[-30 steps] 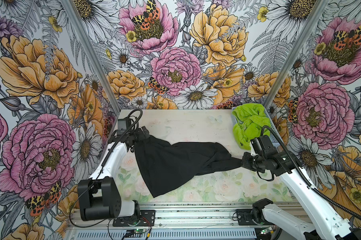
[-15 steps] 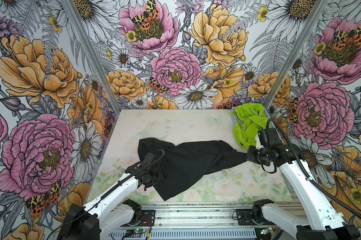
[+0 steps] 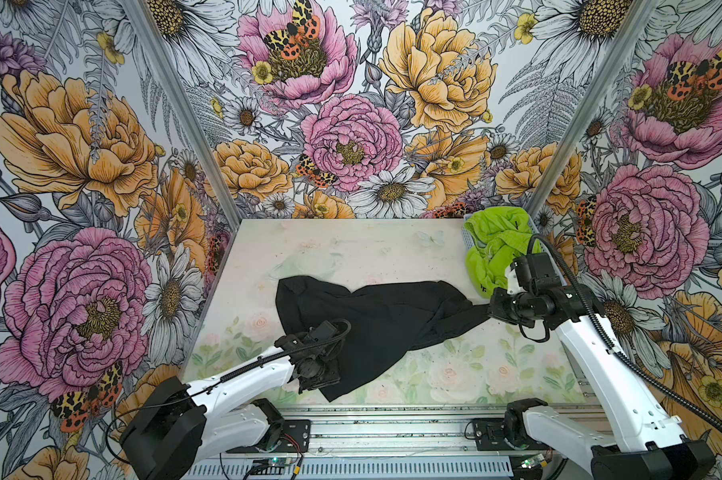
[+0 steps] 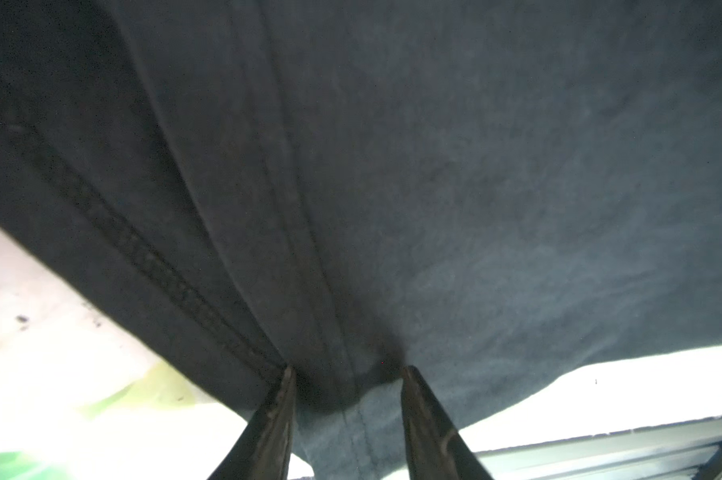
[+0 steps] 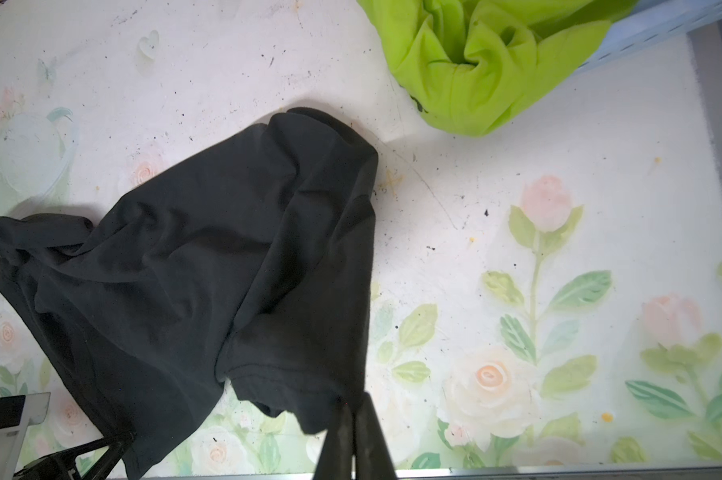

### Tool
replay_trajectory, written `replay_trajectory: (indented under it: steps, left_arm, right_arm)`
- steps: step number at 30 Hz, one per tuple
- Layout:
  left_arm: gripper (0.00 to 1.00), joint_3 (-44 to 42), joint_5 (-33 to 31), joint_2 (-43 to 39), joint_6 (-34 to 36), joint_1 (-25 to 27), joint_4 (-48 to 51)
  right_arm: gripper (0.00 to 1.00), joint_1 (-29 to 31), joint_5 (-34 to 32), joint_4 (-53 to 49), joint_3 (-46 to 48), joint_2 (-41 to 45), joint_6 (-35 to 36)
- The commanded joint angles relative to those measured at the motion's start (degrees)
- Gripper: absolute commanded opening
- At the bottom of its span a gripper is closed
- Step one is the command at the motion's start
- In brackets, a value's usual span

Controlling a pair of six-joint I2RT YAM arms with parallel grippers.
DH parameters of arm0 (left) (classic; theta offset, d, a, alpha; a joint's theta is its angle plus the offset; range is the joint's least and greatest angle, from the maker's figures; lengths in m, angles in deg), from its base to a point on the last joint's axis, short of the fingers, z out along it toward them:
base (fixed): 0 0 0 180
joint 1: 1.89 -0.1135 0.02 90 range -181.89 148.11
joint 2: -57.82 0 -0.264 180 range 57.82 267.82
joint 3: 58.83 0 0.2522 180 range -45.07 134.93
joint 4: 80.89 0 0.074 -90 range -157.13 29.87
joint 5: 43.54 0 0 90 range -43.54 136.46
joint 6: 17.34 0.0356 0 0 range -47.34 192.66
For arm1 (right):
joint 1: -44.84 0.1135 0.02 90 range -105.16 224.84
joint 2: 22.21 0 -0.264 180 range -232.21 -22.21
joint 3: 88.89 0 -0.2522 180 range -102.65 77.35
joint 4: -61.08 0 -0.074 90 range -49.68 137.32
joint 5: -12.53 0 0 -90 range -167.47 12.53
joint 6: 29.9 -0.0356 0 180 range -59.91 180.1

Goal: Fold and stack the mixed laundry pile

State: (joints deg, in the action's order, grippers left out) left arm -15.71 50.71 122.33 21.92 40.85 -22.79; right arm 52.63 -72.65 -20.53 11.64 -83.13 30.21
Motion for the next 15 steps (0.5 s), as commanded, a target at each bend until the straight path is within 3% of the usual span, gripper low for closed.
replay_trajectory:
  steps: [1,7,11,15]
  left_arm:
    - [0.36,0.8,0.6,1.2,-0.2,0.8,-0.2]
    - [0.21,2.0,1.2,1.9,0.6,1.1,0.4]
    - [0.05,4.1,-0.2,-1.1,0.4,1.1,3.8]
    - [0.01,8.7,-3.0,-4.3,2.6,-0.4,10.2]
  right_arm:
    - [0.0,-0.5,0.7,1.5,-0.8,-0.1,0.8]
    - [0.0,-0.6,1.0,1.6,-0.2,0.2,0.7]
    - [0.0,-0.9,0.7,1.5,-0.5,0.3,0.9]
    - [0.0,-1.4,0.3,1.5,-1.7,0.2,1.3]
